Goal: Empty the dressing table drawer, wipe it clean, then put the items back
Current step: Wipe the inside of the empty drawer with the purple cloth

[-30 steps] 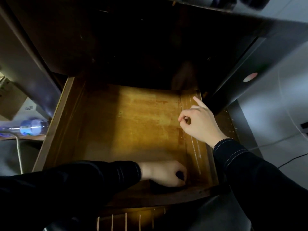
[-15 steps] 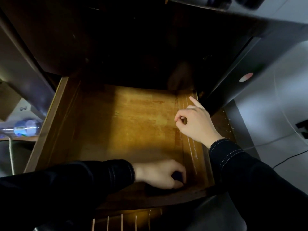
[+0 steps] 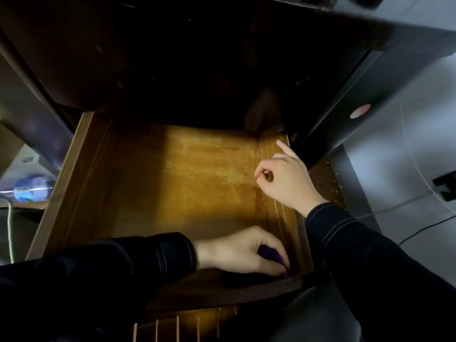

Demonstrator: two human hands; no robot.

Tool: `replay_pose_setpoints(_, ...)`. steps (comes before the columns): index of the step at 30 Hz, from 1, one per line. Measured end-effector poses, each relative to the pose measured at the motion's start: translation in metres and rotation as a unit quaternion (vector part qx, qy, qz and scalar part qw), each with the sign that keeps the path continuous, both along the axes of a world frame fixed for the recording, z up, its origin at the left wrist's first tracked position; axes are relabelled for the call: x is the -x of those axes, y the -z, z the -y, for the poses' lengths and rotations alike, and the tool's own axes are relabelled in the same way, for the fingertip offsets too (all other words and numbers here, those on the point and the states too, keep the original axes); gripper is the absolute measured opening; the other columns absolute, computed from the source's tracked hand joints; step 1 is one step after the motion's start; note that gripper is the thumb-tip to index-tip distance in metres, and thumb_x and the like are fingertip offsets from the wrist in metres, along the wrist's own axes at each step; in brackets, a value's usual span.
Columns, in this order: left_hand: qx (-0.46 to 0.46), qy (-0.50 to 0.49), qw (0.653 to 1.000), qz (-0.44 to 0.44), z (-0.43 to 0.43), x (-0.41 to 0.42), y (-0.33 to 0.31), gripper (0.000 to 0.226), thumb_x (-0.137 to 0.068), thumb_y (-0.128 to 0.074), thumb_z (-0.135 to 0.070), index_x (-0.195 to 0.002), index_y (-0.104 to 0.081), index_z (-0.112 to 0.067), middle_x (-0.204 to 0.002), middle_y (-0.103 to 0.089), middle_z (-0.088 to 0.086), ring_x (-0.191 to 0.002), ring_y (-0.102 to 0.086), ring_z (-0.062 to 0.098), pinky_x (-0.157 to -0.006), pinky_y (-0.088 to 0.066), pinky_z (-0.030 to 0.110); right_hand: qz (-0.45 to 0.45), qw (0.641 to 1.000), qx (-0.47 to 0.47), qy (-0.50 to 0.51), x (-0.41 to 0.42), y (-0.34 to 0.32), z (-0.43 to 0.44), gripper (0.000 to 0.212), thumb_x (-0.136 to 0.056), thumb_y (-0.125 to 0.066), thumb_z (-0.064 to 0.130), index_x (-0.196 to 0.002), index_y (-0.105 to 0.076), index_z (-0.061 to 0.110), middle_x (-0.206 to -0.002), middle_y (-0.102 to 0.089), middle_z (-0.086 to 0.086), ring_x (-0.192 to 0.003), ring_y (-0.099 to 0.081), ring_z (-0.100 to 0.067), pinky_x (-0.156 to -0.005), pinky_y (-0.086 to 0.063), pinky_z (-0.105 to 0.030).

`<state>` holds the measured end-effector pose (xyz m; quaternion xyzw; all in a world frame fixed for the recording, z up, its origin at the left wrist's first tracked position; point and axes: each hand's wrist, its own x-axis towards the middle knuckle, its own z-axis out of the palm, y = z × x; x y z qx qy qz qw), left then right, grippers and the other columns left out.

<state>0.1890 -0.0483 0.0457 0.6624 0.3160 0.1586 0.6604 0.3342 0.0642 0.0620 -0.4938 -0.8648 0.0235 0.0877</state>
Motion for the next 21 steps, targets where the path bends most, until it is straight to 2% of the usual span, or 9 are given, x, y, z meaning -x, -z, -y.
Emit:
replay_pose_setpoints(2, -0.006, 0.012, 0.998, -0.055, 0.000, -0.003, 0.006, 0.022, -0.096, -0.064, -0.010, -0.114, -0.069, 0.001, -0.114, -0.069, 0.017, -0.097, -0.062, 0.015, -0.093, -0.050, 0.029, 0.000, 1.000, 0.002, 0.000, 0.000, 0.000, 0.000, 0.016, -0.087, -0.065, 0.018, -0.075, -0.073, 0.025, -0.059, -0.059, 0.008, -0.082, -0.065, -0.018, -0.115, 0.015, -0.008)
replay_pose_setpoints(4, -0.014, 0.046, 0.988, -0.147, -0.001, -0.007, 0.012, 0.027, -0.099, -0.060, -0.022, -0.119, -0.068, -0.006, -0.119, -0.067, 0.012, -0.106, -0.061, 0.020, -0.099, -0.049, 0.035, 0.002, 1.000, 0.003, 0.000, 0.000, 0.000, 0.000, 0.017, -0.088, -0.064, 0.019, -0.076, -0.073, 0.026, -0.059, -0.059, 0.008, -0.080, -0.064, -0.016, -0.116, 0.014, -0.009)
replay_pose_setpoints(6, 0.016, 0.065, 0.980, -0.189, -0.003, -0.006, 0.014, 0.030, -0.099, -0.059, -0.033, -0.122, -0.067, -0.015, -0.122, -0.065, 0.003, -0.112, -0.058, 0.020, -0.101, -0.047, 0.036, 0.001, 1.000, -0.001, 0.002, 0.001, 0.000, 0.000, 0.016, -0.087, -0.065, 0.019, -0.075, -0.073, 0.026, -0.058, -0.059, 0.009, -0.083, -0.065, -0.018, -0.115, 0.015, -0.008)
replay_pose_setpoints(9, 0.065, 0.062, 0.988, -0.126, -0.006, 0.003, 0.008, 0.025, -0.094, -0.065, -0.029, -0.118, -0.070, -0.025, -0.116, -0.063, -0.011, -0.111, -0.057, 0.007, -0.097, -0.043, 0.023, 0.000, 1.000, -0.007, 0.006, 0.001, 0.001, 0.001, 0.016, -0.087, -0.066, 0.018, -0.075, -0.073, 0.026, -0.059, -0.060, 0.008, -0.089, -0.067, -0.025, -0.112, 0.017, -0.006)
replay_pose_setpoints(12, 0.079, 0.039, 0.994, -0.069, -0.005, 0.007, 0.005, 0.025, -0.094, -0.067, -0.019, -0.118, -0.072, -0.022, -0.113, -0.066, -0.011, -0.097, -0.058, -0.007, -0.086, -0.043, 0.006, -0.002, 1.000, -0.007, 0.007, 0.001, 0.001, 0.001, 0.016, -0.086, -0.066, 0.018, -0.074, -0.073, 0.026, -0.059, -0.060, 0.008, -0.090, -0.067, -0.026, -0.112, 0.018, -0.005)
replay_pose_setpoints(14, 0.024, 0.047, 0.991, -0.126, -0.002, -0.001, 0.010, 0.028, -0.098, -0.062, -0.024, -0.125, -0.068, -0.020, -0.123, -0.065, -0.005, -0.101, -0.056, -0.003, -0.089, -0.041, 0.008, -0.002, 1.000, -0.003, 0.007, 0.002, 0.000, 0.001, 0.017, -0.086, -0.066, 0.017, -0.073, -0.073, 0.025, -0.059, -0.059, 0.009, -0.088, -0.067, -0.025, -0.113, 0.017, -0.006)
replay_pose_setpoints(17, -0.021, 0.083, 0.973, -0.213, 0.001, -0.007, 0.018, 0.036, -0.103, -0.053, -0.031, -0.136, -0.061, -0.022, -0.138, -0.060, -0.002, -0.123, -0.053, 0.015, -0.101, -0.037, 0.019, 0.001, 1.000, 0.003, 0.003, 0.003, 0.000, 0.001, 0.017, -0.087, -0.065, 0.018, -0.074, -0.073, 0.025, -0.057, -0.057, 0.008, -0.081, -0.065, -0.018, -0.115, 0.014, -0.008)
replay_pose_setpoints(19, 0.001, 0.092, 0.975, -0.201, -0.002, -0.005, 0.019, 0.036, -0.103, -0.053, -0.024, -0.138, -0.060, -0.020, -0.140, -0.059, -0.002, -0.126, -0.053, 0.016, -0.104, -0.039, 0.021, 0.003, 1.000, 0.006, 0.001, 0.003, 0.000, 0.000, 0.018, -0.088, -0.063, 0.019, -0.075, -0.073, 0.026, -0.057, -0.057, 0.008, -0.077, -0.063, -0.014, -0.117, 0.013, -0.010)
replay_pose_setpoints(21, 0.009, 0.083, 0.984, -0.159, -0.003, -0.002, 0.016, 0.035, -0.102, -0.055, -0.016, -0.136, -0.062, -0.018, -0.134, -0.062, -0.004, -0.121, -0.055, 0.005, -0.106, -0.038, 0.017, -0.001, 1.000, 0.003, 0.001, 0.003, 0.000, 0.000, 0.017, -0.088, -0.064, 0.019, -0.075, -0.073, 0.026, -0.058, -0.058, 0.008, -0.078, -0.063, -0.015, -0.116, 0.013, -0.009)
